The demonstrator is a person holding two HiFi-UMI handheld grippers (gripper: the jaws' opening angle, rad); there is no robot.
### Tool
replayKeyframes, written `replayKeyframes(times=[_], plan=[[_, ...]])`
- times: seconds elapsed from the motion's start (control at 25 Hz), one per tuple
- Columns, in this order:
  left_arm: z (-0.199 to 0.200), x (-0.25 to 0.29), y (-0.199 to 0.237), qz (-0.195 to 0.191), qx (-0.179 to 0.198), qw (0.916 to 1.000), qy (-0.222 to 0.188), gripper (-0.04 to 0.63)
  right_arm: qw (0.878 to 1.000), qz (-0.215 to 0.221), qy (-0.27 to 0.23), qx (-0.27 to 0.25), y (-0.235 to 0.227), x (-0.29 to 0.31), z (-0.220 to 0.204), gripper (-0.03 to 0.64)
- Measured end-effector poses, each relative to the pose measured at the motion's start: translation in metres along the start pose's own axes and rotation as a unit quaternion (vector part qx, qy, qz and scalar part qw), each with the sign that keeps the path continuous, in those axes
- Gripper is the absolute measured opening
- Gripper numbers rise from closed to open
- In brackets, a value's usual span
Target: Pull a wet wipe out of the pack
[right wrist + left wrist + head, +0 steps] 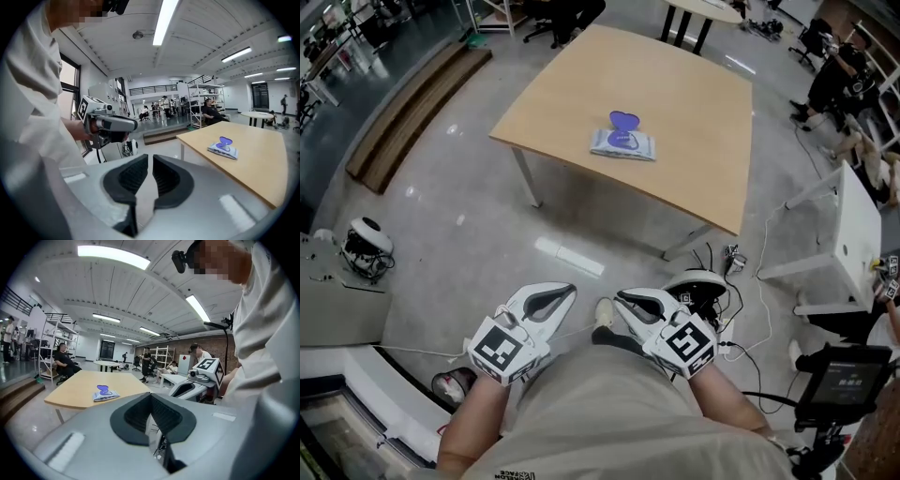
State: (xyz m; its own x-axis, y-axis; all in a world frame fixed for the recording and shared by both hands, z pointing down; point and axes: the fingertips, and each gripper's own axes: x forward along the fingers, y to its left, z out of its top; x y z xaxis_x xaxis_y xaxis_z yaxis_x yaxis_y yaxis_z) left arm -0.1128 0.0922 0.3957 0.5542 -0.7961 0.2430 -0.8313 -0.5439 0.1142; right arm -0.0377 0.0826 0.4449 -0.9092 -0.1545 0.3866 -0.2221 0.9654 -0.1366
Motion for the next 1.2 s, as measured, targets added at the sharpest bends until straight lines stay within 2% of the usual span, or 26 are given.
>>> replayKeyframes(times=[0.28, 0.56, 0.92, 1.2], plan=[[0.020, 0.086, 0.047, 0.007, 0.006, 0.9999, 0.013, 0.005, 1.000, 0.003, 0.002, 0.003, -0.097, 0.008, 0.005, 0.034], [0.022, 0.139, 0.091, -0.006, 0.002, 0.9995, 0.032, 0.005, 0.999, -0.017, 0.014, 0.029, -0.163, 0.025, -0.002, 0.034], [0.018, 0.206, 0.183, -0.044, 0.002, 0.9978, 0.049, 0.005, 0.996, -0.074, 0.035, 0.043, -0.248, 0.077, 0.013, 0.035], [0.011, 0.238, 0.266, -0.087, 0.023, 0.9928, 0.080, 0.005, 0.989, -0.132, 0.058, 0.040, -0.300, 0.131, 0.035, 0.035]])
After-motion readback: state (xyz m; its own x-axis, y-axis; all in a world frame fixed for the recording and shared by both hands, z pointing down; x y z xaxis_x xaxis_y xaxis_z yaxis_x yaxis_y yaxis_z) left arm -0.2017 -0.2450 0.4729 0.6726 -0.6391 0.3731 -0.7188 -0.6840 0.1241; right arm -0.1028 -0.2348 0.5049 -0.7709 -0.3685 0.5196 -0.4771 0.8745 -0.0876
